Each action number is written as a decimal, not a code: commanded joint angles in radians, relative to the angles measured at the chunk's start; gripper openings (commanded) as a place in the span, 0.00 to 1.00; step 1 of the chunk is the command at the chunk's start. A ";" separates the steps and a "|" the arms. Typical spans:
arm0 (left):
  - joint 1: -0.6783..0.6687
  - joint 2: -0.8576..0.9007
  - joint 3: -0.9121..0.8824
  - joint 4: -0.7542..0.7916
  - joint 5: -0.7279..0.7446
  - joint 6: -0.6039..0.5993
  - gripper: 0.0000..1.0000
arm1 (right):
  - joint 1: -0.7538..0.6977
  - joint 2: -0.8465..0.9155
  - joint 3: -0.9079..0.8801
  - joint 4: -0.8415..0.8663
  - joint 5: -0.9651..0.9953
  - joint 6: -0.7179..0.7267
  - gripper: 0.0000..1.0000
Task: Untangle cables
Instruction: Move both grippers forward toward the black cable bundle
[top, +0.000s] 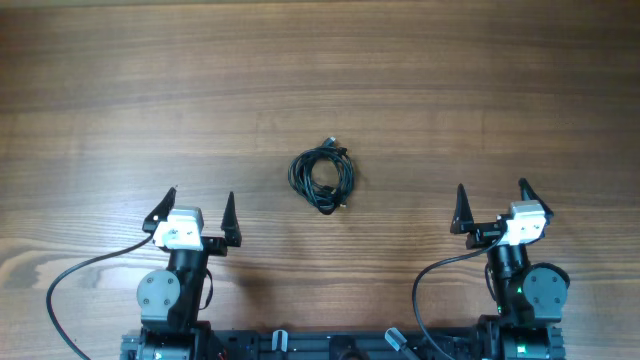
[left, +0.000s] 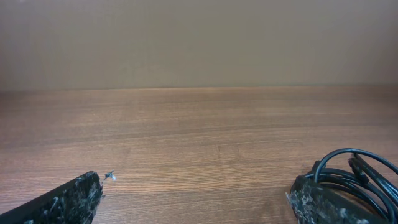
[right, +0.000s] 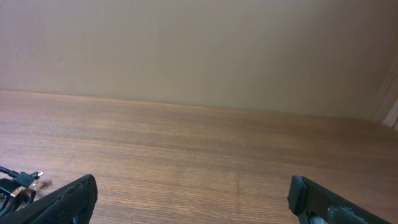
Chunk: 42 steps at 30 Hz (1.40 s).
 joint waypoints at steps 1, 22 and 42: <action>0.001 -0.007 -0.010 0.003 -0.003 0.014 1.00 | 0.004 -0.002 0.000 0.003 0.014 0.013 1.00; 0.001 -0.007 -0.010 0.008 0.069 -0.025 1.00 | 0.004 -0.002 0.000 0.003 0.014 0.013 1.00; 0.000 0.006 0.143 0.230 0.482 -0.248 1.00 | 0.004 -0.002 0.000 0.017 -0.133 0.082 1.00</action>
